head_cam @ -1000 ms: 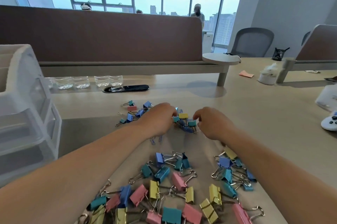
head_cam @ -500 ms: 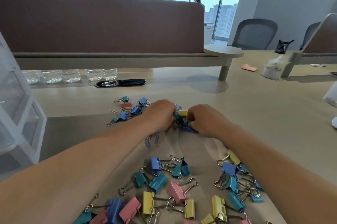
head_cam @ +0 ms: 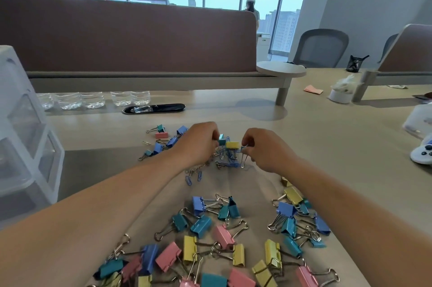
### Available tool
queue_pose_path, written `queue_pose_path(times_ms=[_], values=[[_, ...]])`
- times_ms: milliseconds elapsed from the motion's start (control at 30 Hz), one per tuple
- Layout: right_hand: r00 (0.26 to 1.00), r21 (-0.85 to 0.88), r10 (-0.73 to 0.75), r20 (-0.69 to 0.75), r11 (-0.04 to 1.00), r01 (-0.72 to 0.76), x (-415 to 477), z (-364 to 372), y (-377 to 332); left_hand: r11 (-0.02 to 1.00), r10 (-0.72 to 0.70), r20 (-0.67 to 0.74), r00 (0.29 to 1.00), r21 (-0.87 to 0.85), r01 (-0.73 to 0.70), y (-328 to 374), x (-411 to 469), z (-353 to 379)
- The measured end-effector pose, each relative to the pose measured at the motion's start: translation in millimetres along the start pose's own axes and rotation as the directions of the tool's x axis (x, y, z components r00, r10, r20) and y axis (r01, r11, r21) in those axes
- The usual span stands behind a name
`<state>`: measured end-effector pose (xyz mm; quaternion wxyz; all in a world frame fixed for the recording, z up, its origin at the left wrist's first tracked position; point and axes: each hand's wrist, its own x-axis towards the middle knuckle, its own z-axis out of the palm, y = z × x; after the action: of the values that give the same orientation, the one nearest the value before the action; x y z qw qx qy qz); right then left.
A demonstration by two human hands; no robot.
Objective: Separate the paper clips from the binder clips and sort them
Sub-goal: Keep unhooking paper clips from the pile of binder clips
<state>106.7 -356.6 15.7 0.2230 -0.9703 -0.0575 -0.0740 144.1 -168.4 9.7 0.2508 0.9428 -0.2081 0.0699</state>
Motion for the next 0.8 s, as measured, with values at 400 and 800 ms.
queue_pose_path(times_ms=[400, 800], values=[[0.989, 0.025, -0.041, 0.145, 0.999, 0.038, -33, -10, -23, 0.999, 0.04, 0.138, 0.99, -0.027, -0.036, 15, -42, -21], [0.97, -0.029, -0.028, 0.241, 0.999, 0.036, -57, 0, -31, 0.999, 0.02, 0.168, 0.986, 0.044, -0.028, 23, -66, -12]])
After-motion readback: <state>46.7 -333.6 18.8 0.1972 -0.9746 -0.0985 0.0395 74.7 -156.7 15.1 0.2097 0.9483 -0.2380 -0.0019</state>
